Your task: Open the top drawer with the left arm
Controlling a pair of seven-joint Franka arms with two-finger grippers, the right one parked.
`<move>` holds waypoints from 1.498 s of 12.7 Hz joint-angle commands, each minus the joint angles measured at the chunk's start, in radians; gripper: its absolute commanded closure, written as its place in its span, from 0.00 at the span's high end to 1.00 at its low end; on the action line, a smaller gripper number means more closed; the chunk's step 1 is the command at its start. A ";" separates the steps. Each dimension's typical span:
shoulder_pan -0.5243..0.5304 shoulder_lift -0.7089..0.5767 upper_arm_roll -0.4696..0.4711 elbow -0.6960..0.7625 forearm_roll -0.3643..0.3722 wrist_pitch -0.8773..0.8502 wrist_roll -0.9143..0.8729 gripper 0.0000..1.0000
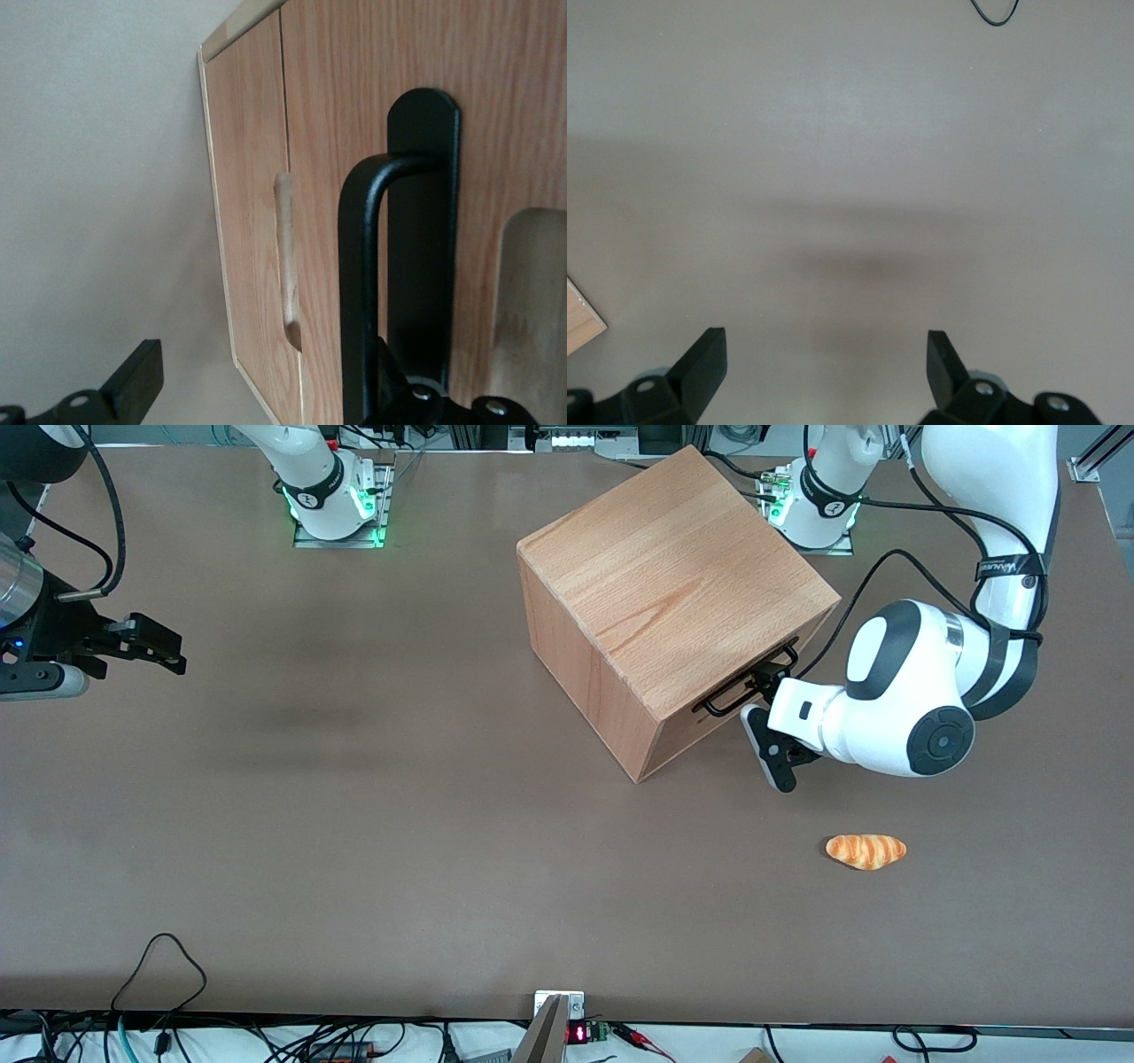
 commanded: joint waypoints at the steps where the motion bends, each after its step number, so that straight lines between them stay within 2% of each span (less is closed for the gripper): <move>1: -0.008 0.022 0.005 0.021 -0.014 0.003 0.021 1.00; 19: 0.057 0.105 0.014 0.087 -0.022 0.001 0.085 1.00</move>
